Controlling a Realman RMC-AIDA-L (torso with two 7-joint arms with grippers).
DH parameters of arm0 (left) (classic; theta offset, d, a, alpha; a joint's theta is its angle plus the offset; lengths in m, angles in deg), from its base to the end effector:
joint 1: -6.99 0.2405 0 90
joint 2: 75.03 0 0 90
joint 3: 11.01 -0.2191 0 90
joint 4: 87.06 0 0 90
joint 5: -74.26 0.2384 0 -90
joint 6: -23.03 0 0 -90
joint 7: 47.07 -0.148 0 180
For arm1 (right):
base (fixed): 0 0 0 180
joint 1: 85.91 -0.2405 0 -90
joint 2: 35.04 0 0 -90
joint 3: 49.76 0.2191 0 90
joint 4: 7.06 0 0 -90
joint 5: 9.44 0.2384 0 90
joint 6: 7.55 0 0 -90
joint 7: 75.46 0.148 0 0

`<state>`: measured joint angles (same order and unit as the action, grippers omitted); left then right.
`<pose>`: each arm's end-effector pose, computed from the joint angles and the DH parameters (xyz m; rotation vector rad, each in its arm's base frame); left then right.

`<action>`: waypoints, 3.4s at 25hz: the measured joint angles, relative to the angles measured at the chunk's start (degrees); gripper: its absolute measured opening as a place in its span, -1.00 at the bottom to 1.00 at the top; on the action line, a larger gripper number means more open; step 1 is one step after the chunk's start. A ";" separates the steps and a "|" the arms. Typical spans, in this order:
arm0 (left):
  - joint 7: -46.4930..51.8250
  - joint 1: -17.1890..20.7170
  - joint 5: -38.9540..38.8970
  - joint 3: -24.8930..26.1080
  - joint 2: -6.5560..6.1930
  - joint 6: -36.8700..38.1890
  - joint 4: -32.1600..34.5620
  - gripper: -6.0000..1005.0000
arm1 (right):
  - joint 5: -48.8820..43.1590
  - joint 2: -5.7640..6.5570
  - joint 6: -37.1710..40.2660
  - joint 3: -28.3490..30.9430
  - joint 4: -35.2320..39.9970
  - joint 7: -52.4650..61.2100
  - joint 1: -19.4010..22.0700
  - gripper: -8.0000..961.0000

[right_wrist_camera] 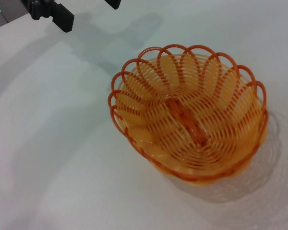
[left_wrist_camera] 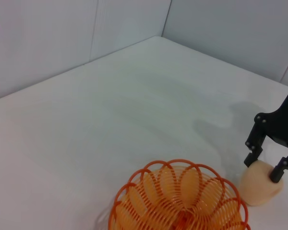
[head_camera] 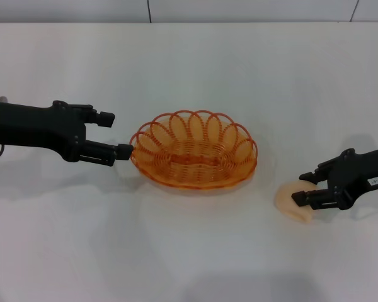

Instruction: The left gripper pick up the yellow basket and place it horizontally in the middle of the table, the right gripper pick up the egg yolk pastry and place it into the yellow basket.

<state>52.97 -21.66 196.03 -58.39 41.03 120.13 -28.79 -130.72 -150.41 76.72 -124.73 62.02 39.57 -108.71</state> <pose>-0.2264 0.3429 0.0711 -2.8495 -0.6992 -0.3451 0.1998 0.3385 0.0165 -2.8860 0.7059 -0.0097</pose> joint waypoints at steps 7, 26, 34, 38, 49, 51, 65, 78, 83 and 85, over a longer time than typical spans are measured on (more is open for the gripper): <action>-0.02 0.00 -0.04 0.07 0.03 0.24 0.00 0.77 | 0.00 0.01 0.74 0.02 0.58 0.27 0.19 -0.16; -0.53 -0.03 -1.15 0.54 0.03 0.45 0.16 0.77 | 5.74 -0.38 -0.32 -2.76 11.16 5.02 -2.15 -0.59; -0.55 -0.06 -1.53 0.30 0.03 0.45 0.18 0.77 | 6.65 -0.42 -8.87 -9.51 6.53 4.95 -7.06 -0.65; -0.55 -0.05 -1.54 0.22 0.03 0.45 0.19 0.77 | 8.07 -0.48 -12.08 -11.50 4.58 4.61 -8.70 -0.71; -0.56 0.00 -1.54 0.18 0.25 0.45 0.43 0.77 | 8.26 -0.48 -19.41 -17.48 0.71 4.41 -10.88 -0.76; -0.55 0.00 -1.54 0.18 0.26 0.45 0.44 0.77 | 8.26 -0.47 -19.53 -17.76 0.69 4.39 -10.98 -0.76; -0.55 0.32 -1.54 0.44 0.30 0.08 0.42 0.77 | 8.27 -0.50 -19.77 -17.63 1.90 4.24 -10.84 -0.33; -2.08 0.69 -1.53 0.54 0.31 0.41 0.21 0.77 | 13.67 0.03 -17.17 -11.56 9.60 -2.59 2.84 0.68; -3.59 0.84 -1.55 0.53 0.51 0.48 0.09 0.77 | 21.71 0.19 -11.49 -6.51 8.24 -10.01 7.31 0.79; -3.98 0.92 -1.55 0.53 0.54 0.51 0.06 0.77 | 24.32 0.21 -8.16 -3.87 6.95 -12.67 8.55 0.79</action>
<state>48.99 -20.73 194.48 -57.85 41.57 120.64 -28.73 -106.40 -150.20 68.56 -128.60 68.97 26.90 -100.16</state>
